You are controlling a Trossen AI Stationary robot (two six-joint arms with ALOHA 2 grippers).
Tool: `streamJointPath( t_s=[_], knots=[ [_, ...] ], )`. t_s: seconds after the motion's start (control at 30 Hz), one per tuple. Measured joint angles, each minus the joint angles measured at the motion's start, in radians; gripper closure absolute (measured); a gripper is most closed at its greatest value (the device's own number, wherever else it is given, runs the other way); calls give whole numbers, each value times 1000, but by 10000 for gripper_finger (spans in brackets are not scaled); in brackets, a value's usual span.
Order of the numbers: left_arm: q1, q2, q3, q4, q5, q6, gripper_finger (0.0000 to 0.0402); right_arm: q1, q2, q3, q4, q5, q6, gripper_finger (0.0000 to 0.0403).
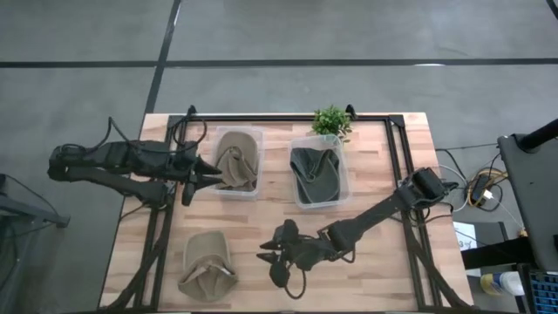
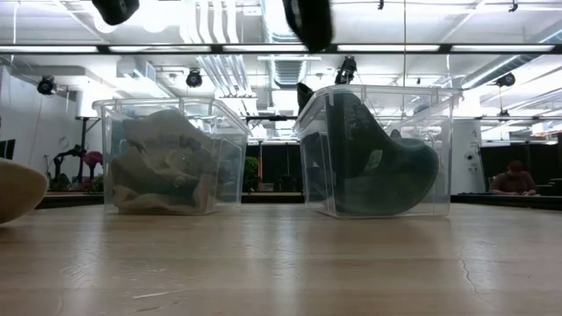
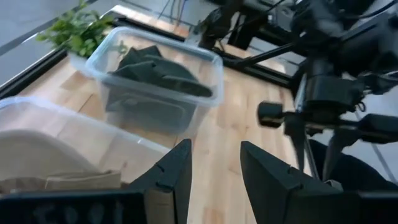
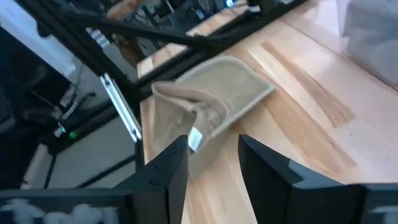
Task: Pick & Place hat
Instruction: Put the brown cap into the left transparent bin
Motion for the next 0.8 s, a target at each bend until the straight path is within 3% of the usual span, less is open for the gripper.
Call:
streamJointPath(
  t_s=[0.17, 0.37, 0.6, 0.8],
  knots=[
    [-34, -12, 1, 7, -1, 19, 273, -29, 64, 0, 127, -18, -16, 270],
    [-43, -15, 1, 11, -1, 21, 273, -83, 152, 25, 161, -48, 5, 271],
    [-43, -15, 1, 11, -1, 22, 273, -113, 294, 179, 172, -154, -16, 272],
    [-43, -13, 1, 11, -2, 22, 273, -126, 412, 358, 45, -220, -19, 225]
  ],
)
